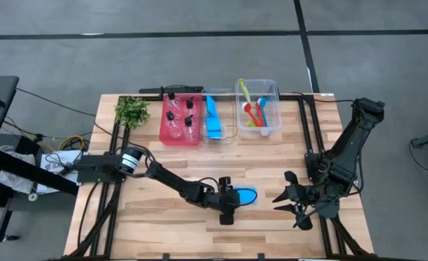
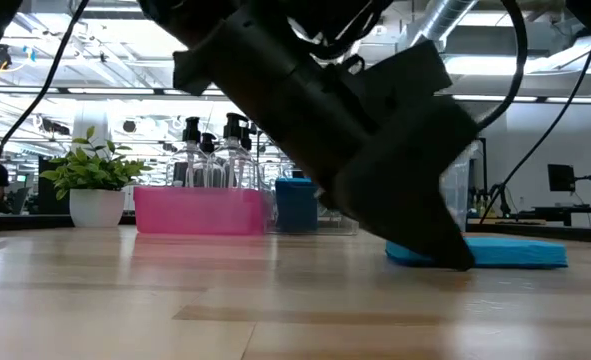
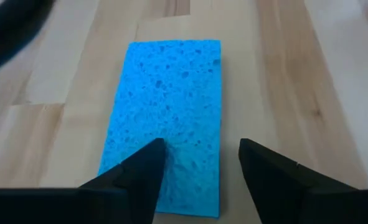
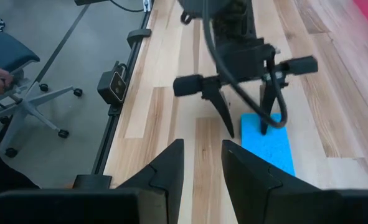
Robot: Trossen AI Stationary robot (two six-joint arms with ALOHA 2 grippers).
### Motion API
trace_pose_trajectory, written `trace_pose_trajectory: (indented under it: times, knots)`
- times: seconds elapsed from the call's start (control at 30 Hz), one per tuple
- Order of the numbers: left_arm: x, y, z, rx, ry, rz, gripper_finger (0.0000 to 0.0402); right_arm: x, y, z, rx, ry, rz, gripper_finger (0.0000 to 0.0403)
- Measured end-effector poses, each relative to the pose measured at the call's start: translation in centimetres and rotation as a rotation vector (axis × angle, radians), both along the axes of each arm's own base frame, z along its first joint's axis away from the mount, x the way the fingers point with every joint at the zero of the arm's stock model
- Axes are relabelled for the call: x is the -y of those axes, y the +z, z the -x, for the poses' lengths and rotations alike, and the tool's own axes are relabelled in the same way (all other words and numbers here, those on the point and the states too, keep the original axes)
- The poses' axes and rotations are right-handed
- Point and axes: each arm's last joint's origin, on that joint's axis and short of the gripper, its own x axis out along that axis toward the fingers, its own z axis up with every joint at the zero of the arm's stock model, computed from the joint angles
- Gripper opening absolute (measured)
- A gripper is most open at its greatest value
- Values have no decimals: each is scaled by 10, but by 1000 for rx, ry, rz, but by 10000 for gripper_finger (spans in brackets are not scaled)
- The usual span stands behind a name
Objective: Pick & Place Kitchen Sink Supplies
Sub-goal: Put the blue sponge into the transparent bin
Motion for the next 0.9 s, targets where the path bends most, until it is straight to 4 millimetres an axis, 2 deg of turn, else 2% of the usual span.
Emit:
trace_pose_trajectory:
  times: [0.17, 0.33, 0.47, 0.63, 0.9]
  knots:
    - [9, -28, 0, -2, 97, 87, 192, 0, 0, 0, 1, -1, 0, 102]
    - [16, -33, 3, 22, 144, 105, 152, 0, 0, 0, 1, -2, 1, 102]
    - [21, -27, 6, 42, 136, 112, 96, 0, 0, 0, 1, -2, 1, 102]
    - [21, -9, 6, 70, 149, 171, 14, 0, 0, 0, 0, -2, 3, 102]
    - [20, -3, 7, 87, 162, 125, 6, 0, 0, 0, 0, -2, 4, 102]
